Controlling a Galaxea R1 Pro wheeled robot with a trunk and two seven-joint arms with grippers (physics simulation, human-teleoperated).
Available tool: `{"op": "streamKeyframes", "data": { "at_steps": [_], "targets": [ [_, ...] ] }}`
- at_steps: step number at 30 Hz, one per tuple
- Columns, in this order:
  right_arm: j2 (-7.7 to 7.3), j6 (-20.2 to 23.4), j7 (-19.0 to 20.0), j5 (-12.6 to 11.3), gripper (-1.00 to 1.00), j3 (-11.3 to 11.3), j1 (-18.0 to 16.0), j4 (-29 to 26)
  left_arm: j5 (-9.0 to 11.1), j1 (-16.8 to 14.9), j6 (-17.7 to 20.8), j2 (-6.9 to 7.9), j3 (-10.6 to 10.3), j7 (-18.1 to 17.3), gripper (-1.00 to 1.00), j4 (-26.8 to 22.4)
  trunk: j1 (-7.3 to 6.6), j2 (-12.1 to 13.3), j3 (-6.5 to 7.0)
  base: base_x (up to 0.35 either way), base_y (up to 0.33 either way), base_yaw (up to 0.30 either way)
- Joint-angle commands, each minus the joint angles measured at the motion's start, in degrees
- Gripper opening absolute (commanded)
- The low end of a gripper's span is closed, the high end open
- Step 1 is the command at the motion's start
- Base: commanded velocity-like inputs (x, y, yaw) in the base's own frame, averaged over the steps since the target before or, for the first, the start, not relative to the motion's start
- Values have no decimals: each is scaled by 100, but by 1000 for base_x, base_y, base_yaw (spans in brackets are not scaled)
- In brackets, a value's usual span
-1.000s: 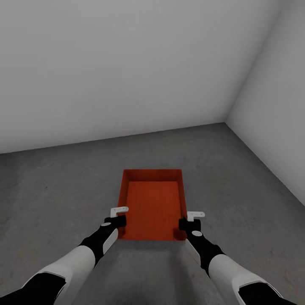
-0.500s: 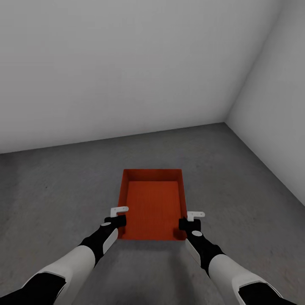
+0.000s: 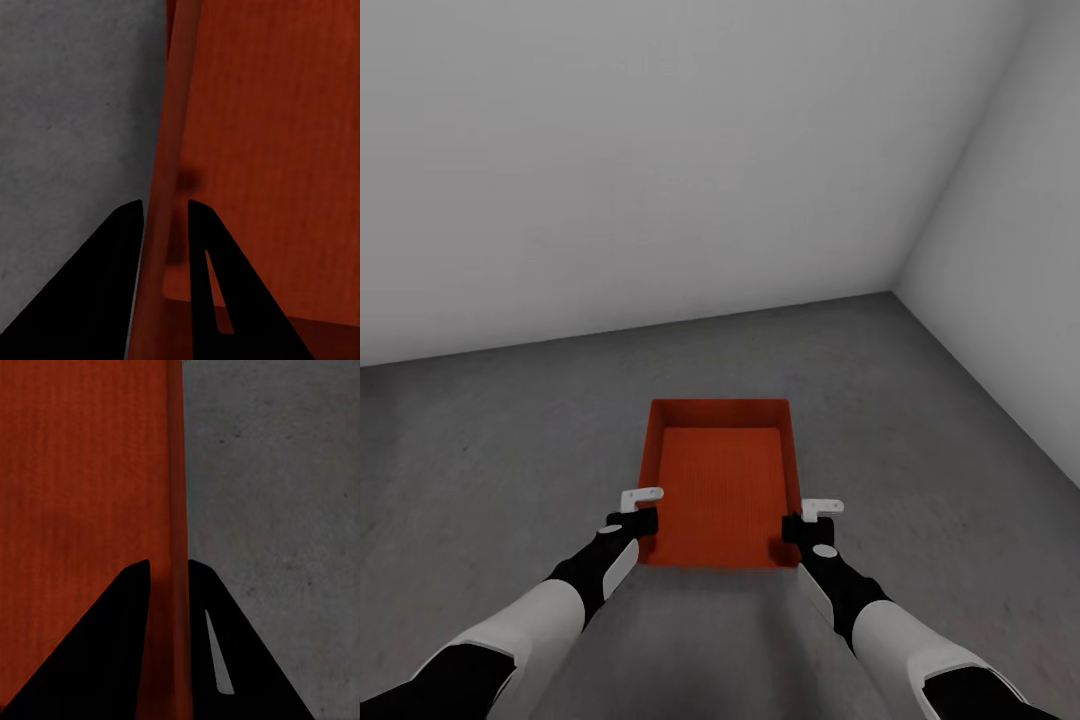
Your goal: Move the two storage containers from the living room to the garage. In the garage, place one container on the floor and stack the other container on top of it (either order is fine).
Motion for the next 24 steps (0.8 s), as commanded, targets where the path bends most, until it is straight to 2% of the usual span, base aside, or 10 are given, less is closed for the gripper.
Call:
{"op": "streamKeyframes", "data": {
  "at_steps": [1,10,24],
  "targets": [
    [-6,-42,-202,13,-100,-134,-10,-13,26,3,36,283,-28,83,-100,194,3,-2,-3,308,0,0],
    [-5,-27,-200,7,-100,-134,-10,-13,26,0,36,283,-23,83,-100,194,3,-2,-3,278,0,0],
    [-3,-46,-207,9,-100,-134,-10,-13,26,4,36,283,-29,83,-100,194,3,-2,-3,27,0,0]
  ]
}}
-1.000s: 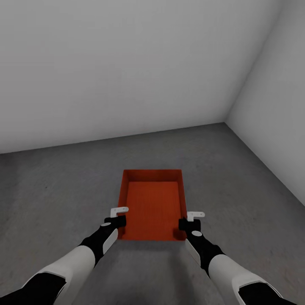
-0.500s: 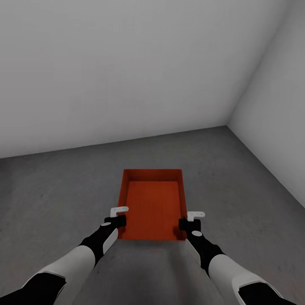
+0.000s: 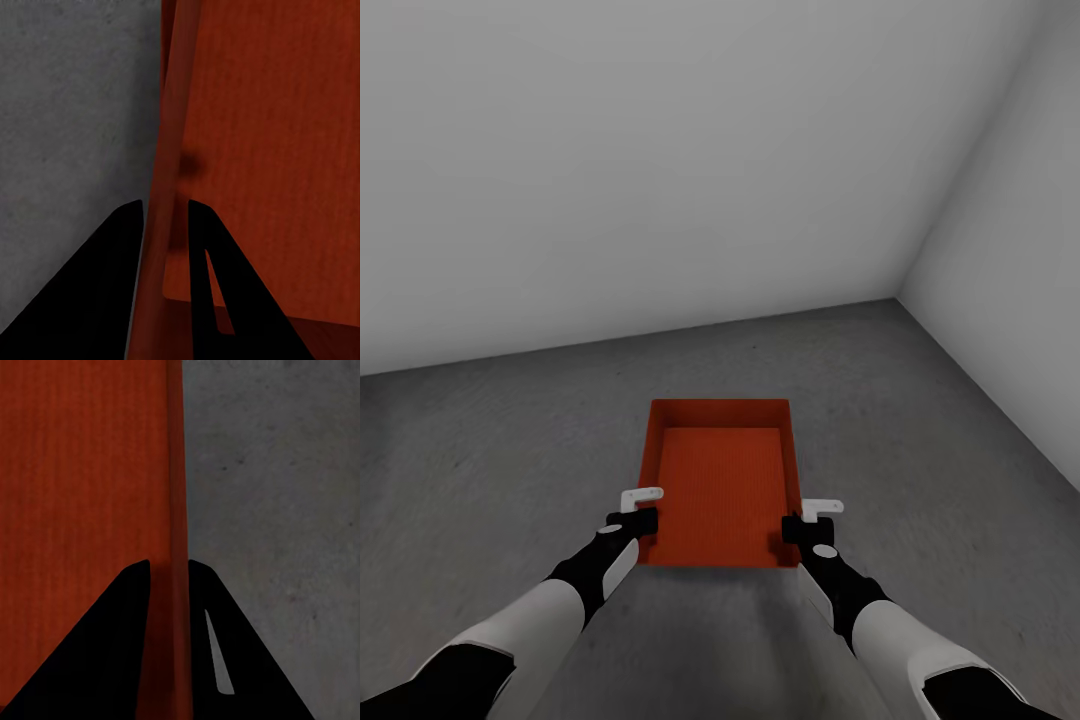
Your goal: Move the two storage containers from the living room to the garage. In the garage, place one container on the floor and stack the other container on top of it (either order is fine).
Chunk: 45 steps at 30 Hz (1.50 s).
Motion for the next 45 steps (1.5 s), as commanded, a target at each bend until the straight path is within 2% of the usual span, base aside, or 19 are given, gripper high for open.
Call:
{"op": "streamKeyframes", "data": {
  "at_steps": [1,19,35,45],
  "targets": [
    [-5,-41,-198,24,-100,-155,-10,-17,22,3,36,278,-24,86,-100,195,2,-3,-3,196,0,0],
    [7,-58,-247,16,-100,-155,-10,-17,22,-2,36,278,-17,86,-100,193,2,-3,-3,296,0,6],
    [-8,-51,-268,12,-100,-155,-10,-17,22,0,36,278,-24,86,-100,187,2,-3,-3,11,0,256],
    [-9,-46,-259,21,-100,-155,-10,-17,22,1,36,278,-30,86,-100,186,2,-3,-3,0,0,42]
  ]
}}
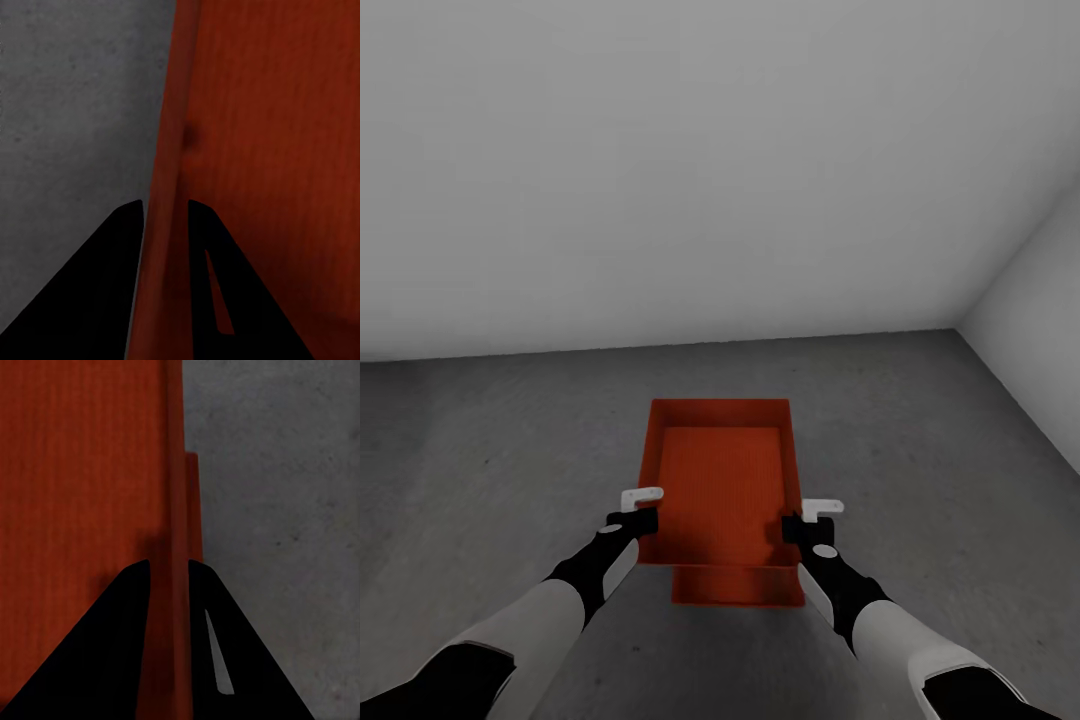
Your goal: Move the two storage containers from the living room to the garage. In the garage, place one container on the floor and stack the other container on top of it (either order is fine).
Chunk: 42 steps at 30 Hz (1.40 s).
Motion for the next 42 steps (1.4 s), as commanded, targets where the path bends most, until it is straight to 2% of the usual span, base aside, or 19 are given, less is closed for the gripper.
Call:
{"op": "streamKeyframes", "data": {
  "at_steps": [1,23,34,42],
  "targets": [
    [-5,-33,-268,20,-100,-145,-10,-16,28,3,36,281,-31,83,-100,193,0,-3,-3,0,0,2],
    [-5,-53,-275,20,-100,-145,-10,-16,37,4,36,273,-24,83,-100,279,0,-3,-3,-58,0,0],
    [-5,-54,-269,22,-100,-145,-10,-16,37,3,36,273,-24,83,-100,287,0,-3,-3,-233,0,0],
    [-5,-54,-269,28,-100,-145,-10,-16,37,4,36,275,-24,83,-100,288,0,-3,-3,-50,0,0]
  ]
}}
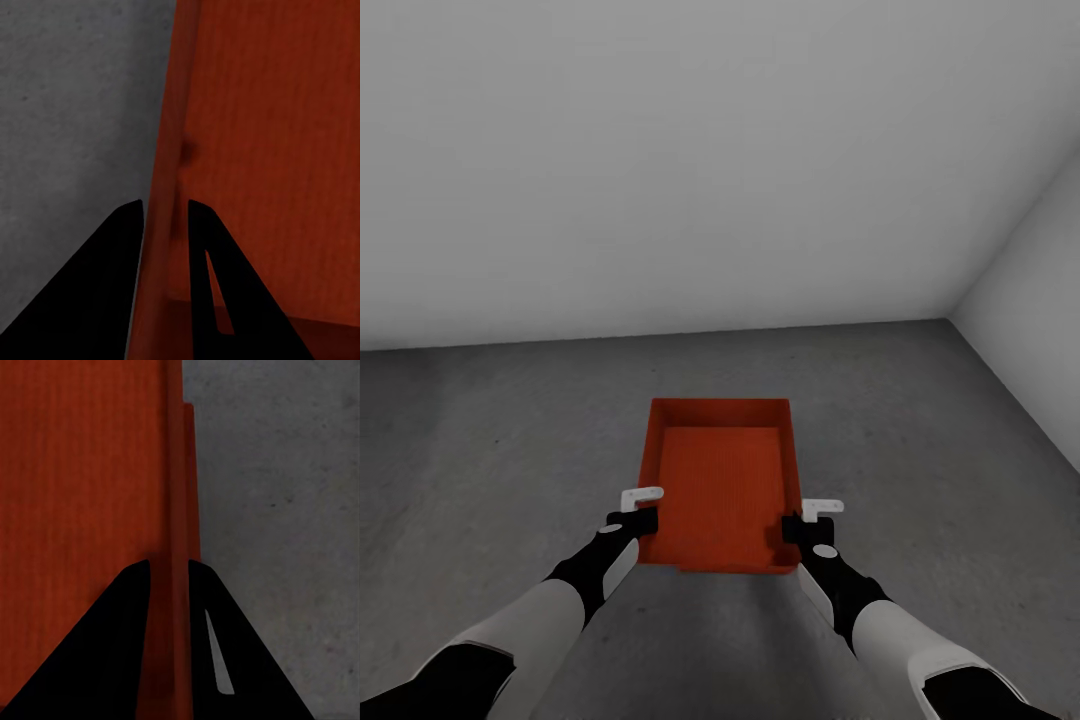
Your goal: Move the two storage containers from the living room to the garage. In the garage, place one container on the floor and stack the other container on top of it (either order is fine).
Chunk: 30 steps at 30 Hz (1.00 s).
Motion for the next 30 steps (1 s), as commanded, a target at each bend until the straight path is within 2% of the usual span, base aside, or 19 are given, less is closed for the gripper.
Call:
{"op": "streamKeyframes", "data": {
  "at_steps": [1,9,17,30],
  "targets": [
    [-6,-41,-271,24,-100,-136,-10,-17,37,3,36,273,-22,82,-100,299,0,-3,-3,-5,0,0],
    [-6,-41,-271,23,-100,-136,-10,-17,37,0,36,272,-22,82,-100,298,0,-3,-3,7,0,0],
    [-6,-41,-271,25,-100,-136,-10,-17,29,2,36,272,-22,82,-100,295,0,-3,-3,128,0,0],
    [-6,-35,-261,25,-100,-136,-10,-17,29,2,36,272,-22,82,-100,299,0,-3,-3,4,0,0]
  ]
}}
